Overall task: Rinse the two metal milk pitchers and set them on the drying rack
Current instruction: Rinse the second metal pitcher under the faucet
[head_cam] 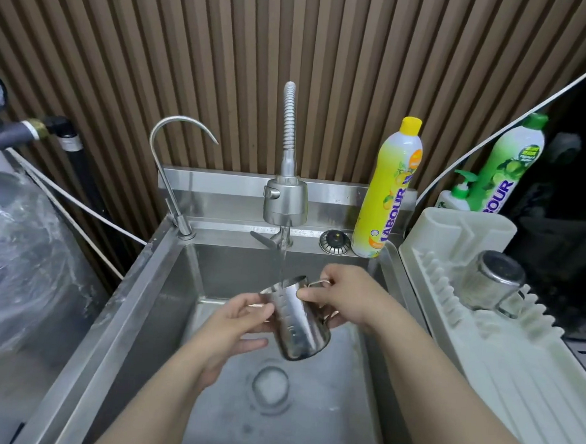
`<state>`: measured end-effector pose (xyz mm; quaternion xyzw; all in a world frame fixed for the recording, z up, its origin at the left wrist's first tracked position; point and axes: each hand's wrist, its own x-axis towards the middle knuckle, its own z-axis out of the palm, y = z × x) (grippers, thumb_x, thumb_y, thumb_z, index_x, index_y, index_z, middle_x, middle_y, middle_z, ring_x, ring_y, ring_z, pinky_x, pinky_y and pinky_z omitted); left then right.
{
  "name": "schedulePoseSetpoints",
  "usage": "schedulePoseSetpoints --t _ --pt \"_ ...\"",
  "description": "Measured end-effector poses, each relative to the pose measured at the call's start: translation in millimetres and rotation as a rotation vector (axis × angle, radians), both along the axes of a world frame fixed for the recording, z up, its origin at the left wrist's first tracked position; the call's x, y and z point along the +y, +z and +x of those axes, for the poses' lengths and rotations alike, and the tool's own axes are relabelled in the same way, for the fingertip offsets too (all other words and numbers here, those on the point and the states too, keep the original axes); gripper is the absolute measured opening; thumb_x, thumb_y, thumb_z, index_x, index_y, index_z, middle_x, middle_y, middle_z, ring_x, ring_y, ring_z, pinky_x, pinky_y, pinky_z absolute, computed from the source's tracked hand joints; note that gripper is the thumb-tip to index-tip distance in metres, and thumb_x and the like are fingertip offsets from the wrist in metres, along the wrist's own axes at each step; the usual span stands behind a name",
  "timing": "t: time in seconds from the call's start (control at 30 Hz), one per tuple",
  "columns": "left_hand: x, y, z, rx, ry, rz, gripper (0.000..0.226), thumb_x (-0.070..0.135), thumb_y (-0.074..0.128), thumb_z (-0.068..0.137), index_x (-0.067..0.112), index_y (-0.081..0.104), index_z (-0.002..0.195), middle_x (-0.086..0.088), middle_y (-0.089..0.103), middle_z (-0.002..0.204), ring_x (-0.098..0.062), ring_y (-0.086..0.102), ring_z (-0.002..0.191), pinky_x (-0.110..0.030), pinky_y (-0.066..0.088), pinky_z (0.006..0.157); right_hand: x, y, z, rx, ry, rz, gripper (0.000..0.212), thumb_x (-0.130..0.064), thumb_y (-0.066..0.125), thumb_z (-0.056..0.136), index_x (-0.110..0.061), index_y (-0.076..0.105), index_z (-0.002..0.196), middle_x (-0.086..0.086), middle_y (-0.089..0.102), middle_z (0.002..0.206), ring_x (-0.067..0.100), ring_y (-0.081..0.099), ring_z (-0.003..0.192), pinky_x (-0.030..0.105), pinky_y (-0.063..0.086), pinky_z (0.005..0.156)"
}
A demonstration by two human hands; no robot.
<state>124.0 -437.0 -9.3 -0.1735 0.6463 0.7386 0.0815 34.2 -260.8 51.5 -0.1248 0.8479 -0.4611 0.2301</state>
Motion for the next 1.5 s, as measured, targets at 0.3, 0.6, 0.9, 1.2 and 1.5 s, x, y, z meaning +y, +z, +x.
schedulePoseSetpoints --t 0.3,0.6,0.9,1.2,1.5 --pt "-9 14 -28 0.352 -0.002 -0.142 0.048 -0.003 0.071 0.075 0.033 0.062 0.107 0.013 0.071 0.102 -0.011 0.062 0.105 -0.023 0.052 0.085 2 -33 19 0.172 -0.177 -0.39 0.038 -0.012 0.073 0.075 -0.044 0.057 0.062 -0.013 0.069 0.106 0.024 0.058 0.088 0.036 0.048 0.081" --pt "-46 60 -22 0.396 -0.031 -0.75 0.046 0.059 0.072 0.044 0.045 0.059 0.086 0.013 0.058 0.086 0.003 0.056 0.076 -0.011 0.042 0.074 -35 -64 20 -0.276 -0.066 -0.807 0.032 -0.015 0.064 0.076 -0.02 0.034 0.067 -0.003 0.056 0.069 0.014 0.06 0.072 0.034 0.051 0.088" --pt "-13 19 4 0.062 0.008 -0.157 0.048 0.038 0.082 0.061 0.012 0.059 0.094 -0.002 0.065 0.08 -0.01 0.067 0.074 -0.029 0.043 0.076 -1 -14 -3 -0.04 0.068 -0.192 0.042 -0.025 0.078 0.071 -0.021 0.038 0.06 -0.01 0.056 0.051 0.02 0.06 0.053 0.036 0.046 0.071" --pt "5 20 -28 0.305 0.013 -0.167 0.045 -0.008 0.069 0.073 0.023 0.057 0.103 0.004 0.066 0.102 -0.006 0.065 0.089 -0.023 0.052 0.084 17 -16 5 0.285 -0.102 -0.177 0.026 -0.022 0.076 0.07 -0.041 0.059 0.078 0.005 0.069 0.108 0.025 0.062 0.095 0.042 0.051 0.089" --pt "-42 65 -40 0.43 -0.094 -0.729 0.052 0.049 0.076 0.047 0.045 0.063 0.098 0.018 0.067 0.107 0.006 0.057 0.105 -0.021 0.039 0.098 -31 -60 14 -0.09 -0.133 -0.784 0.031 -0.009 0.065 0.073 -0.024 0.041 0.06 -0.015 0.063 0.076 0.013 0.046 0.071 0.028 0.039 0.074"
